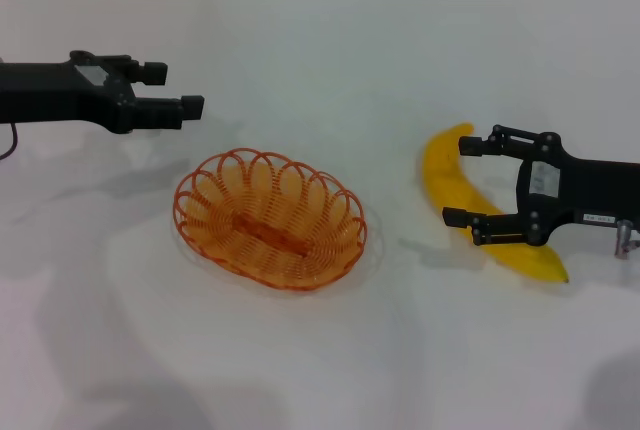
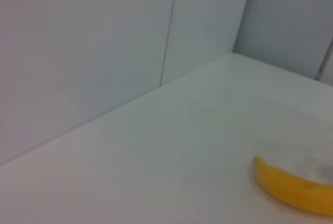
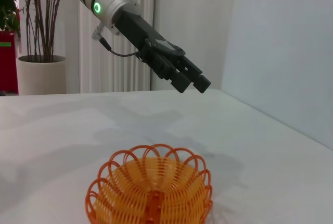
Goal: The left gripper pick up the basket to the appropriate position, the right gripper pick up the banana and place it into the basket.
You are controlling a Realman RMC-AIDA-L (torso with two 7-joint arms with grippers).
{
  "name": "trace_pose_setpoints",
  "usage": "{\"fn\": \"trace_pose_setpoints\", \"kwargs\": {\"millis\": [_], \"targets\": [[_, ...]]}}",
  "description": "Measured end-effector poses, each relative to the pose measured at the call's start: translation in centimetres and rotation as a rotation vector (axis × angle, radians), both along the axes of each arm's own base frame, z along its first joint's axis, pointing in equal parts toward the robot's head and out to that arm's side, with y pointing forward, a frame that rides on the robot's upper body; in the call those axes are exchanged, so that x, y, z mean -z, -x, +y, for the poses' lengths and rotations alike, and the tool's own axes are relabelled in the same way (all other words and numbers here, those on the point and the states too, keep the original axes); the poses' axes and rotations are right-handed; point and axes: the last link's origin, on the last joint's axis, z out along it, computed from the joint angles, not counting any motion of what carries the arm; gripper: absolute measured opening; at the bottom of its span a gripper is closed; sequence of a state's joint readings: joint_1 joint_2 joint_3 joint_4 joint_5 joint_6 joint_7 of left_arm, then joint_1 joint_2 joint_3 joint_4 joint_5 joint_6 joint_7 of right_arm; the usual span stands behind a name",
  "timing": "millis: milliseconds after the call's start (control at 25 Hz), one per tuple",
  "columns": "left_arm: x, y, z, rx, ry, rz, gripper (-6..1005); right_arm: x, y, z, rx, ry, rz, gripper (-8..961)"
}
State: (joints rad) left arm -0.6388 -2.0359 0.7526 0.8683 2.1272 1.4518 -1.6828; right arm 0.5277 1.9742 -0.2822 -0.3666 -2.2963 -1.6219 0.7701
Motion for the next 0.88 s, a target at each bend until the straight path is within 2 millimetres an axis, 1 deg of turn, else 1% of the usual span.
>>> {"fn": "trace_pose_setpoints", "kwargs": {"millis": [200, 240, 440, 680, 880], "targets": [[0.3, -0.1, 0.1, 0.018, 0.027, 0.061, 750, 0.0, 0.0, 0.0, -0.001, 0.001, 0.001, 889], [0.7, -0.4, 0.5, 0.028, 0.058, 0.129, 789, 0.0, 0.1, 0.0, -0.002, 0.001, 0.001, 889], [1.2, -1.3, 1.5, 0.061, 0.110, 0.287, 903, 0.0, 0.3, 0.3, -0.012, 0.002, 0.001, 888], [2.0, -2.0, 1.8, 0.136, 0.142, 0.372, 897, 0.0, 0.4, 0.4, -0.015, 0.002, 0.001, 888], [2.6, -2.4, 2.2, 0.160, 0.140, 0.382, 891, 0.1, 0.5, 0.4, -0.017, 0.002, 0.003, 889]]}}
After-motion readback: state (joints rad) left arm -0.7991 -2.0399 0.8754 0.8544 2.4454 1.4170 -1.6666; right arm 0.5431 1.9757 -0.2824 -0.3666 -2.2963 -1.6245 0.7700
